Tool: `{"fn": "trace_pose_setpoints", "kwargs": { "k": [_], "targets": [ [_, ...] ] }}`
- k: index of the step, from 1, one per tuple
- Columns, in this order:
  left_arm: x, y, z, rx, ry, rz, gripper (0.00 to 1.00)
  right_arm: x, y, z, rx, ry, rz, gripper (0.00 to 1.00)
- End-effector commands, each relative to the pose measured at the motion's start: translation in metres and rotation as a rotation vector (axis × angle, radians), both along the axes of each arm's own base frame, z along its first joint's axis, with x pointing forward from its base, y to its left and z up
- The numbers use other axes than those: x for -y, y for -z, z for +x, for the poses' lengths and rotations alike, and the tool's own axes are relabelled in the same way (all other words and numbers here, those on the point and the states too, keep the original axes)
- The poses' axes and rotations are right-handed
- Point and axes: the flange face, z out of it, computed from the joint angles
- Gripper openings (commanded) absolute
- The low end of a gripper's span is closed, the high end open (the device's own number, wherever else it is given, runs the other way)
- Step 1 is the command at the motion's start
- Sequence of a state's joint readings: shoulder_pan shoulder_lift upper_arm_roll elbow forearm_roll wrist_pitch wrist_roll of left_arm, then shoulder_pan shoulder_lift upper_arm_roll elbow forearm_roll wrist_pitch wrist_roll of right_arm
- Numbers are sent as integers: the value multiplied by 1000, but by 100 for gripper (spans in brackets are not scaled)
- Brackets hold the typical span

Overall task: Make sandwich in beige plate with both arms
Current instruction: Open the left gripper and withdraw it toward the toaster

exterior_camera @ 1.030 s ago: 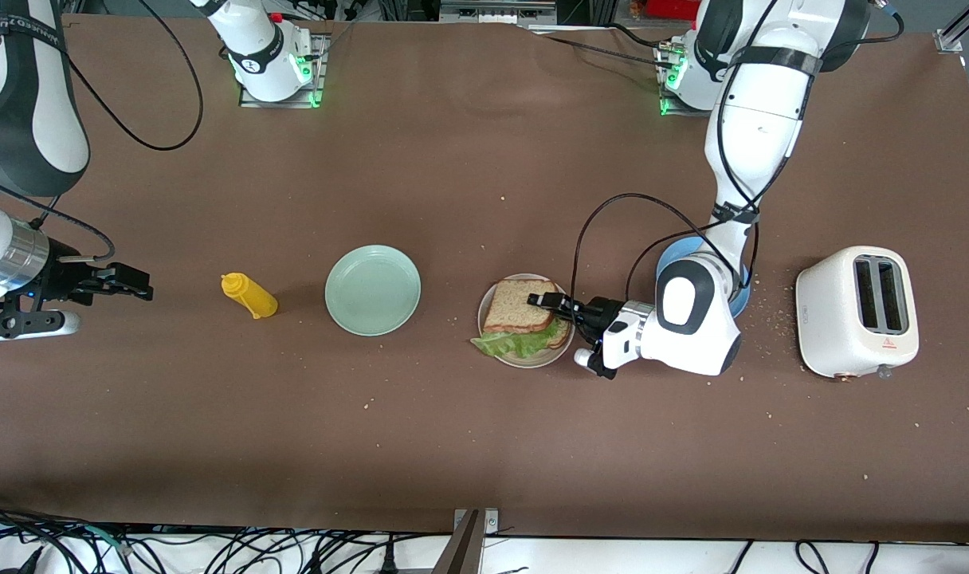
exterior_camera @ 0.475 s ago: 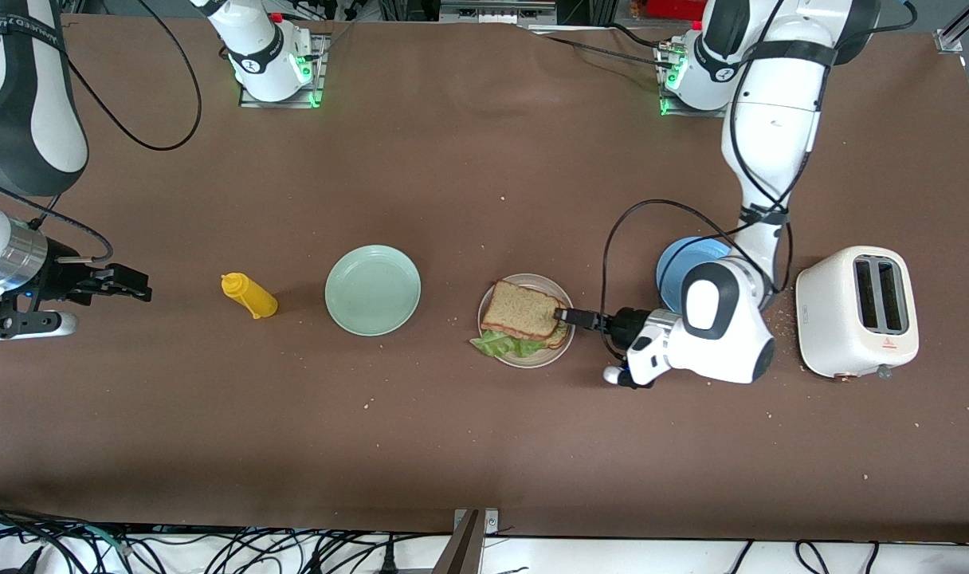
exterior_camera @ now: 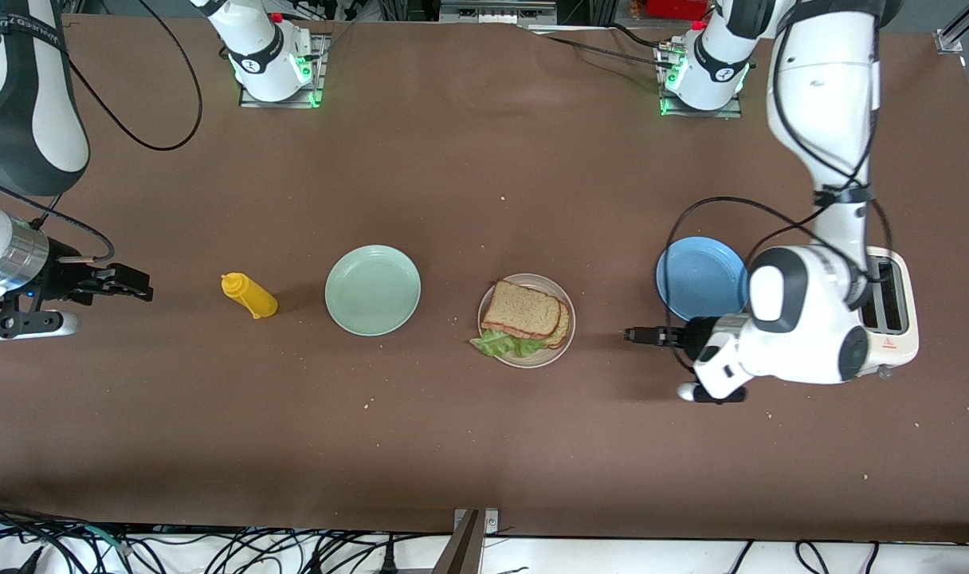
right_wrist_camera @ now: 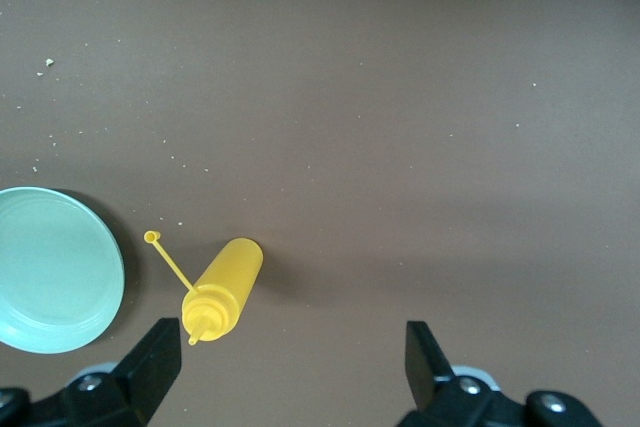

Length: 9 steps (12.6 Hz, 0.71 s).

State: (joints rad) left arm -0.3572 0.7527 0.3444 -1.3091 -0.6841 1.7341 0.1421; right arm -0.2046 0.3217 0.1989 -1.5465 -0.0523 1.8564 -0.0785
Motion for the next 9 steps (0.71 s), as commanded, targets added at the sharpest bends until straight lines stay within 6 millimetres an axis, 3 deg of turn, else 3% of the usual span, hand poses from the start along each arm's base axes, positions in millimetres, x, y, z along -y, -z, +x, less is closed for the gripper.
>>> {"fn": "trace_pose_setpoints", "kwargs": {
  "k": [1, 3, 5, 9],
  "targets": [
    [-42, -29, -15, -51, 58, 183, 100, -1, -3, -4, -3, 11, -4, 99],
    [-75, -59, -21, -54, 93, 331, 100, -1, -3, -4, -3, 11, -4, 99],
    [-95, -77, -29, -89, 115, 407, 100, -1, -2, -4, -4, 11, -4, 99],
    [-122, -117, -42, -106, 117, 468, 100, -4, -4, -4, -3, 7, -4, 99]
  ]
}}
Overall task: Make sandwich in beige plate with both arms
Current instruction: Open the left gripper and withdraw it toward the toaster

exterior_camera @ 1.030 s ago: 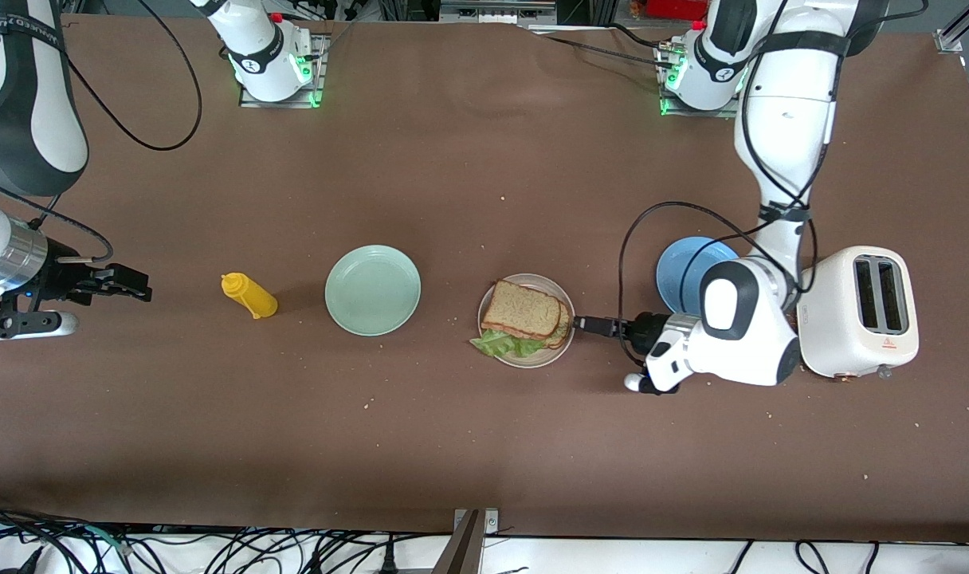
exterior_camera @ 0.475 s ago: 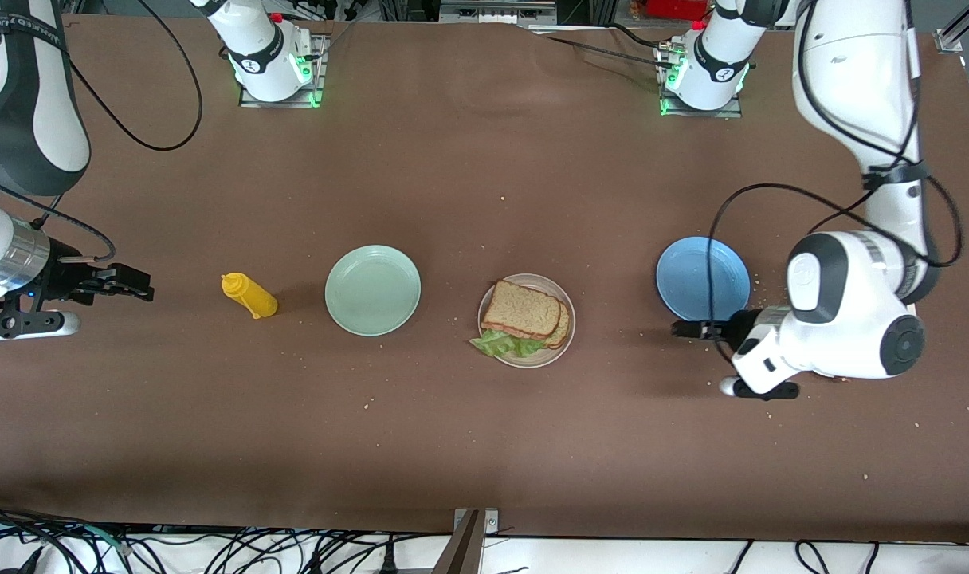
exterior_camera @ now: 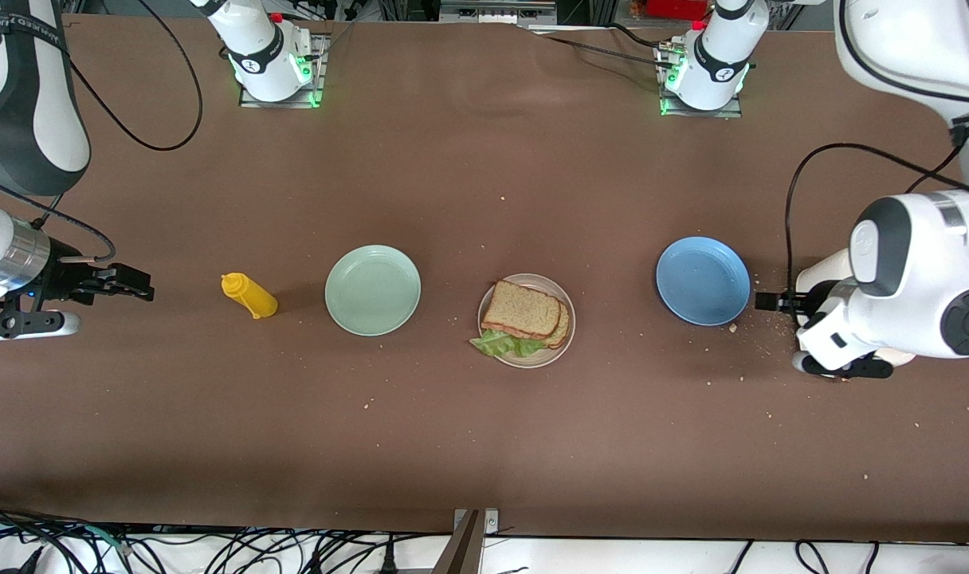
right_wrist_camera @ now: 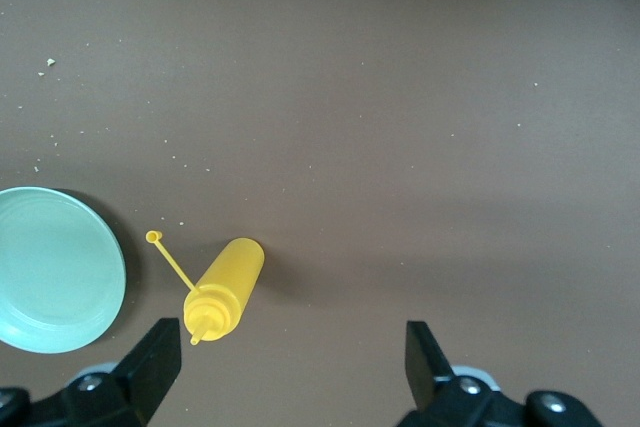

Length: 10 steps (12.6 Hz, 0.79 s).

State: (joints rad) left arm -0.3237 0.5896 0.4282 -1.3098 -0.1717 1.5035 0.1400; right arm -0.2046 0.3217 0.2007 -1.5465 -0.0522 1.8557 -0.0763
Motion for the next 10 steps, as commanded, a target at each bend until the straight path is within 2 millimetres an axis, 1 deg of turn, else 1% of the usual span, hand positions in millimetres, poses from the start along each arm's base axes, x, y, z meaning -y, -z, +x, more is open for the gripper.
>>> {"fn": "trace_pose_setpoints", "kwargs": {
  "k": [1, 2, 4, 5, 6, 7, 8, 9, 10],
  "targets": [
    [-12, -25, -14, -28, -4, 48, 100, -6, -3, -4, -3, -2, -4, 99],
    [-14, -34, -17, -29, -3, 61, 100, -6, -2, -4, -6, -3, -4, 99],
    [-23, -72, -27, 5, -4, 91, 100, -5, -4, -4, -2, 0, -5, 99],
    [-33, -85, -33, 18, -24, 72, 100, -5, -5, -4, 0, 1, -5, 99],
    [-34, -84, -34, 21, -31, 35, 100, -4, -5, -4, 3, 3, -3, 99],
    [-35, -87, -35, 27, -48, 33, 100, -4, -5, -3, 7, 3, -3, 99],
    [-28, -99, -40, 43, -47, 60, 100, -4, -6, -4, 3, 1, -5, 100],
    [-27, -105, -48, 44, -45, 67, 100, -4, -8, -5, 6, 1, -6, 100],
    [-34, -107, -56, 44, -54, 59, 100, -4, -9, -4, 10, 0, -10, 100]
  ]
}}
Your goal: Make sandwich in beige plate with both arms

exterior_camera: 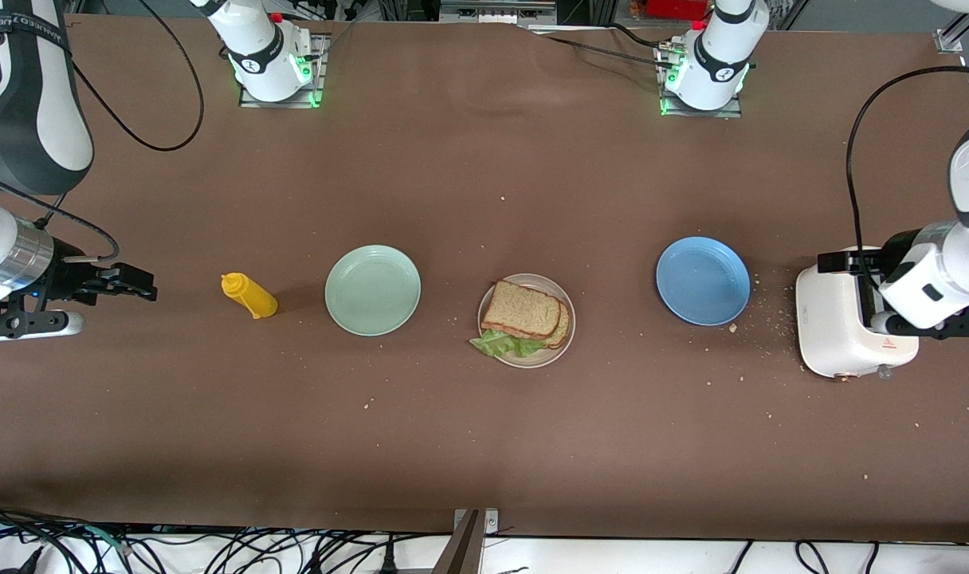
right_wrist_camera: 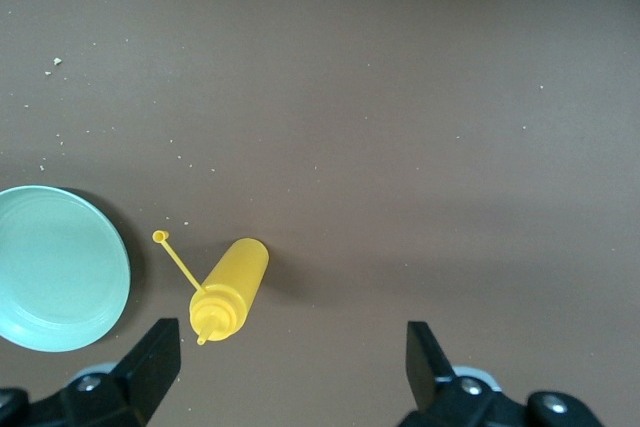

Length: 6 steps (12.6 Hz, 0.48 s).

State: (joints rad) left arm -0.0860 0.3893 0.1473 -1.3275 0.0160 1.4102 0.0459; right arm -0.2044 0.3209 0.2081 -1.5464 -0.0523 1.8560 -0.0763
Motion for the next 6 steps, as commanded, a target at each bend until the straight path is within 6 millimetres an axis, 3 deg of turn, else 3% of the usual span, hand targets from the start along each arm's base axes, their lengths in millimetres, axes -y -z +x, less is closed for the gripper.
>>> {"fn": "trace_pose_setpoints", "kwargs": {
  "k": [1, 4, 6],
  "targets": [
    [-2, -16, -29, 1, -8, 14, 100, 0, -8, -4, 12, 8, -11, 100],
    [-26, -47, -51, 106, -43, 6, 100, 0, -5, -4, 1, 3, -16, 100],
    [-21, -59, -63, 122, -37, 14, 100, 0, -7, -5, 4, 3, -15, 100]
  ]
}}
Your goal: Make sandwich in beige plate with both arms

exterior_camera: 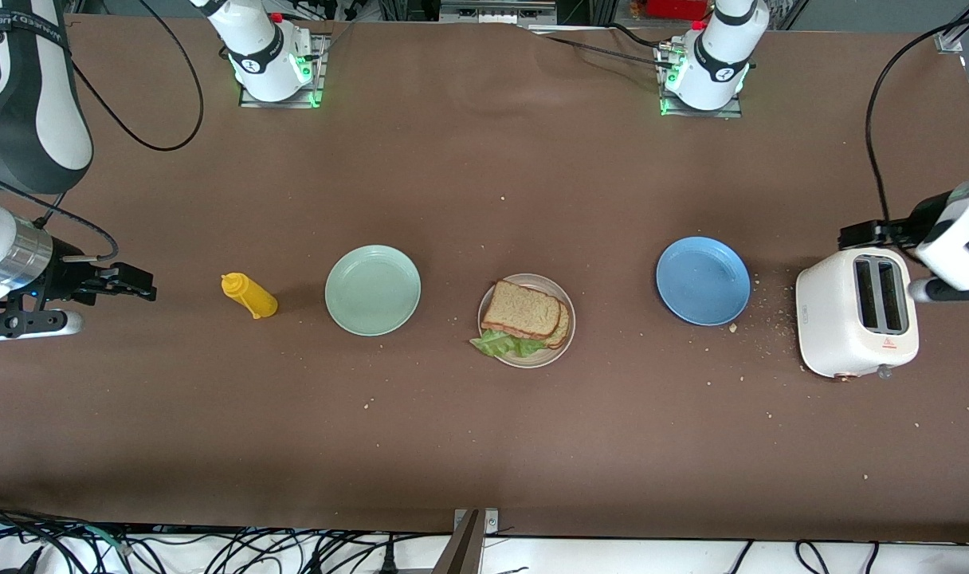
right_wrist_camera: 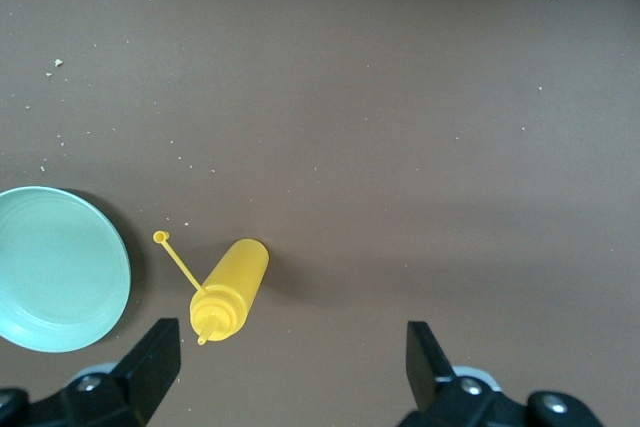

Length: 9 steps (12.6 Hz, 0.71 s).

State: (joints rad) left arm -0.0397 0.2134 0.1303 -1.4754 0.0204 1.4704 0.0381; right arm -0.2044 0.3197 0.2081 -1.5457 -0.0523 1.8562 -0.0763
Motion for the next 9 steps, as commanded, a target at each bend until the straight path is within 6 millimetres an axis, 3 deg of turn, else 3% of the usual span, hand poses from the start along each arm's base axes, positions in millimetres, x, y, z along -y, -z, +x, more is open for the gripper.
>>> {"fn": "trace_pose_setpoints", "kwargs": {
  "k": [1, 9],
  "targets": [
    [3, -20, -29, 42, 5, 28, 100, 0, -6, -4, 2, 4, -15, 100],
    [34, -37, -58, 66, 14, -12, 100, -2, -10, -4, 17, 7, -8, 100]
  ]
}}
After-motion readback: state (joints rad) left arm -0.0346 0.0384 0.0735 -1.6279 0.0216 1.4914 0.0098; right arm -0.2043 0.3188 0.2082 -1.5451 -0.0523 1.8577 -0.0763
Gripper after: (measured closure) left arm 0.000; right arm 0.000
